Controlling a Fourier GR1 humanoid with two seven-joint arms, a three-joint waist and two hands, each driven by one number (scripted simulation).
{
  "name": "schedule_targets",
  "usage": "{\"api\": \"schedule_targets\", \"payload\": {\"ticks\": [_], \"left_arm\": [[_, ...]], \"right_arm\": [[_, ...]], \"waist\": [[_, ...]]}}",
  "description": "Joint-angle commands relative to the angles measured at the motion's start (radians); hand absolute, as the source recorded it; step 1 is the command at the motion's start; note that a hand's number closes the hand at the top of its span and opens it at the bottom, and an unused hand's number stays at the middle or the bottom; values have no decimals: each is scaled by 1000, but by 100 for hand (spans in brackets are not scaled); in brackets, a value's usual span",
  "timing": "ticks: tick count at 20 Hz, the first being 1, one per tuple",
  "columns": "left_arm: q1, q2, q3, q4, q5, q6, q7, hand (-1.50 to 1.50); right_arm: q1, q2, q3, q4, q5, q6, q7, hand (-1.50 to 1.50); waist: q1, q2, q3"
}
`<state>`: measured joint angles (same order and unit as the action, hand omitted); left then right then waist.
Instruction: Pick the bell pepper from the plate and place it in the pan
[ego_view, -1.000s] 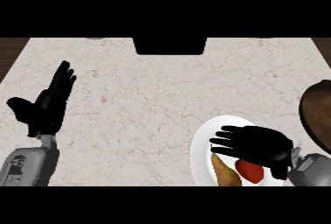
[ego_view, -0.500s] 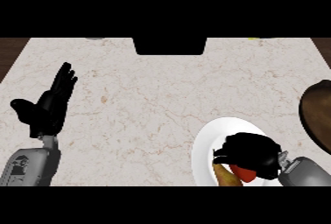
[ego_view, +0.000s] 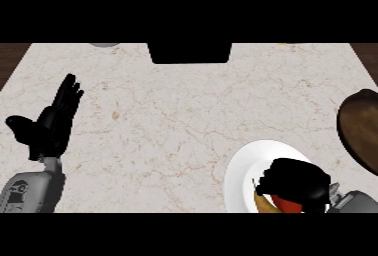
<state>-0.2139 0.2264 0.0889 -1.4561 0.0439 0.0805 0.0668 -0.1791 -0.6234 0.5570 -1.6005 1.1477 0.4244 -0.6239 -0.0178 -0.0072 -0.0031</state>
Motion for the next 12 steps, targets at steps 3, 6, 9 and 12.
{"api": "schedule_targets", "payload": {"ticks": [3,6,9,12], "left_arm": [[61,29,64,-10,1,38,-4,0],[74,15,55,-26,11,24,-24,0],[82,41,67,-55,21,9,12,0],[88,28,48,-61,10,14,22,0]], "right_arm": [[348,-6,-159,-56,-90,-35,220,150],[515,9,-217,-190,-112,-123,296,150],[682,-18,-287,-374,-135,-243,300,150],[735,32,-375,-519,-208,-361,273,150]], "waist": [[-126,-22,2],[-90,-13,1],[-95,-19,2],[-91,-19,3]]}}
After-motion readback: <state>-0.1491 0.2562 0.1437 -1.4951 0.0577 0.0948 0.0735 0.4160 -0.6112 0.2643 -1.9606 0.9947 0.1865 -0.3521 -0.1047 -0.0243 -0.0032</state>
